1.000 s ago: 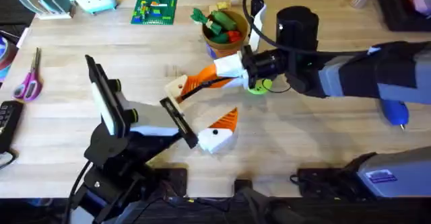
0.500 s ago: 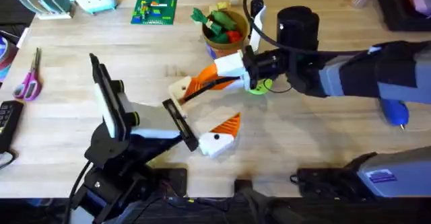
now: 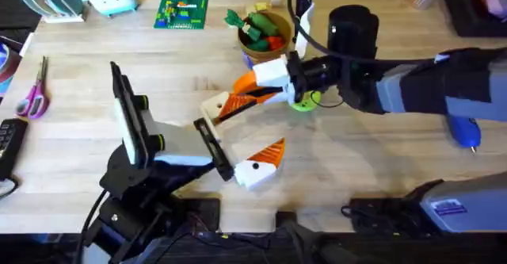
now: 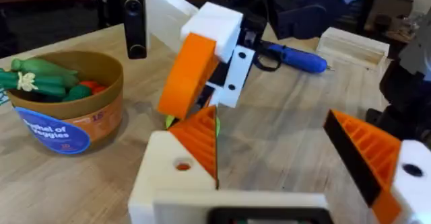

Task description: Pick up the gripper from the table and insert it into the empty holder that is missing its gripper. Then pick up a screw, insert it into the mounting hole, and use the screwdriver to tighten it. Finally, clean up the table by picking up the vegetable and placing it into the bucket.

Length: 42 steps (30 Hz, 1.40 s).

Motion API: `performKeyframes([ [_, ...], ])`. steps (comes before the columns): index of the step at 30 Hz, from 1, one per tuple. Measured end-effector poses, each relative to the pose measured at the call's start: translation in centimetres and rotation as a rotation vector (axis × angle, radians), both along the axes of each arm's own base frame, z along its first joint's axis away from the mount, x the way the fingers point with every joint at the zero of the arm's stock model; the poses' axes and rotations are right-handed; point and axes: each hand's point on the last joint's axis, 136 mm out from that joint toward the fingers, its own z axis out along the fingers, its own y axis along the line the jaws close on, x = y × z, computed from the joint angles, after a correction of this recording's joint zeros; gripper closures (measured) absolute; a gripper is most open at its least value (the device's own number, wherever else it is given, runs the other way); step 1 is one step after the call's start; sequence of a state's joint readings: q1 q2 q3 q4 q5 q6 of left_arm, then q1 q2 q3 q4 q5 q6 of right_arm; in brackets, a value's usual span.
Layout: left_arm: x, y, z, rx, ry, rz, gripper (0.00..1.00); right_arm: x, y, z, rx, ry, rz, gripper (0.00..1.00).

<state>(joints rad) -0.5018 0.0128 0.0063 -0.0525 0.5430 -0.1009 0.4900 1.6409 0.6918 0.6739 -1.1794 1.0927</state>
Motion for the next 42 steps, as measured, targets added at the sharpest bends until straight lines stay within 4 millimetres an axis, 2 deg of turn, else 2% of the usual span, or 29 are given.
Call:
performKeyframes([
  [1, 0.0, 0.0, 0.0, 0.0, 0.0, 0.0, 0.008, 0.3, -0.2, 0.0, 0.0, 0.0, -0.01, 0.532],
  [5, -0.1, 0.0, 0.0, 0.0, 0.0, -0.004, 0.009, 2.4, -2.0, 0.0, 0.0, -0.012, -0.081, 0.306],
  [6, -0.1, 0.0, 0.0, 0.0, 0.0, -0.005, 0.008, 3.1, -2.6, 0.0, 0.0, -0.018, -0.103, 0.237],
  [7, -0.1, 0.0, 0.0, 0.0, 0.0, -0.006, 0.008, 3.6, -3.1, 0.0, 0.001, -0.031, -0.122, 0.114],
  [8, -0.1, -0.1, 0.0, 0.0, 0.0, -0.007, 0.009, 4.3, -3.7, 0.0, 0.002, -0.05, -0.142, 0.032],
  [9, -0.1, -0.1, 0.0, 0.0, 0.0, -0.007, 0.008, 4.8, -4.3, 0.0, 0.003, -0.065, -0.16, 0.014],
  [15, -0.1, -0.1, 0.0, 0.0, 0.0, -0.007, 0.008, 8.1, -7.0, 1.2, 0.0, -0.194, -0.245, 0.009],
  [19, -0.1, -0.1, 0.0, 0.0, 0.0, -0.008, 0.008, 8.8, -9.2, 1.5, -0.073, -0.216, -0.305, 0.009],
  [22, -0.1, -0.1, 0.0, 0.0, 0.0, -0.008, 0.008, 8.2, -11.3, 0.0, -0.217, -0.179, -0.359, 0.009],
  [25, -0.1, -0.1, 0.0, 0.0, 0.0, -0.008, 0.008, 6.7, -13.2, -2.1, -0.424, -0.188, -0.389, 0.009],
  [31, -0.1, -0.1, 0.0, 0.0, 0.0, -0.008, 0.008, 3.9, -16.1, -4.6, -0.844, -0.381, -0.357, 0.008],
  [36, -0.1, -0.1, 0.0, 0.0, 0.0, -0.008, 0.008, 3.3, -16.1, -5.9, -1.026, -0.513, -0.283, 0.021],
  [38, -0.1, -0.1, 0.0, 0.0, 0.0, -0.008, 0.008, 3.4, -15.7, -6.0, -1.05, -0.558, -0.271, 0.204],
  [39, -0.1, -0.1, 0.0, 0.0, 0.0, -0.008, 0.008, 3.5, -15.3, -5.9, -1.055, -0.585, -0.264, 0.26],
  [42, -0.1, -0.1, 0.0, 0.0, 0.0, -0.008, 0.008, 3.5, -14.1, -6.3, -1.068, -0.634, -0.232, 0.305],
])
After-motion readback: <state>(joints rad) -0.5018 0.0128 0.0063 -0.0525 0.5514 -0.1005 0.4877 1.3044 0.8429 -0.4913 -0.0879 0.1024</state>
